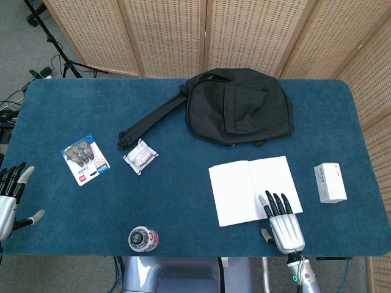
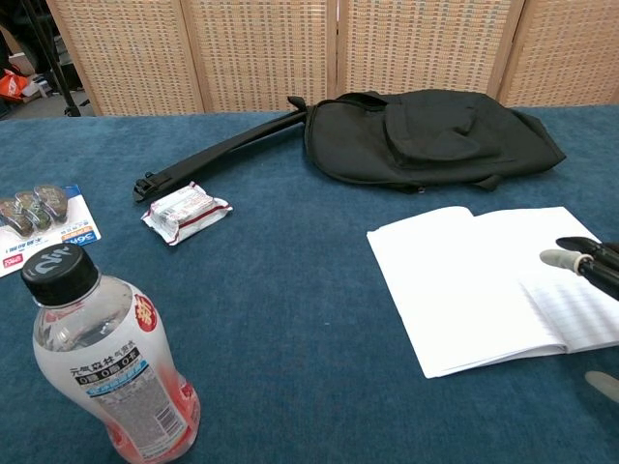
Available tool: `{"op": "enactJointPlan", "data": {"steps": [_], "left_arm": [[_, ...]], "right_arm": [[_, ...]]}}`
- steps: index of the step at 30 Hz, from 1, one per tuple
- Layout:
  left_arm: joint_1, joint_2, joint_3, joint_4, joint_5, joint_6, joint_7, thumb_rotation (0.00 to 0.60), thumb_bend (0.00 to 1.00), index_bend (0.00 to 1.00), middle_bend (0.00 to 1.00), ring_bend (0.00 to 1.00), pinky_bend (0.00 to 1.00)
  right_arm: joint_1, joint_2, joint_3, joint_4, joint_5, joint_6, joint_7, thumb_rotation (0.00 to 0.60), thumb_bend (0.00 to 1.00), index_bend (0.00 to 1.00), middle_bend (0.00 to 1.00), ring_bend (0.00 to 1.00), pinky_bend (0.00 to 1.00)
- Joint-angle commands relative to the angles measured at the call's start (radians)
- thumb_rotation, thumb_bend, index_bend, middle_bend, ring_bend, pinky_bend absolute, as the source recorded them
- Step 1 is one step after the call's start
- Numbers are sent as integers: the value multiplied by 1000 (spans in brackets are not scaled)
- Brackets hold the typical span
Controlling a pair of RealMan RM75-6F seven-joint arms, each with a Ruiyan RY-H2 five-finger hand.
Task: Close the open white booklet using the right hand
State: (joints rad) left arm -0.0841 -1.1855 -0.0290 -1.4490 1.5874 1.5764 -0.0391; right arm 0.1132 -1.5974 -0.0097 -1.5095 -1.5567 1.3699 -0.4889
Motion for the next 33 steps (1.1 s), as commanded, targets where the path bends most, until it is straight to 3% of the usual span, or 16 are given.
{"op": "enactJointPlan", "data": {"steps": [1, 33], "left_arm": [[-1, 0, 1, 0, 1, -2, 1, 552, 71, 0, 0, 0, 0], [0, 2, 1, -4, 4, 3, -7, 554, 72, 0, 0, 0, 0]], "right_arm": [[2, -4, 0, 1, 2, -3, 1, 600, 337, 0, 0, 0, 0], [48, -77, 10, 5, 27, -42, -33, 600, 337, 0, 0, 0, 0]]}}
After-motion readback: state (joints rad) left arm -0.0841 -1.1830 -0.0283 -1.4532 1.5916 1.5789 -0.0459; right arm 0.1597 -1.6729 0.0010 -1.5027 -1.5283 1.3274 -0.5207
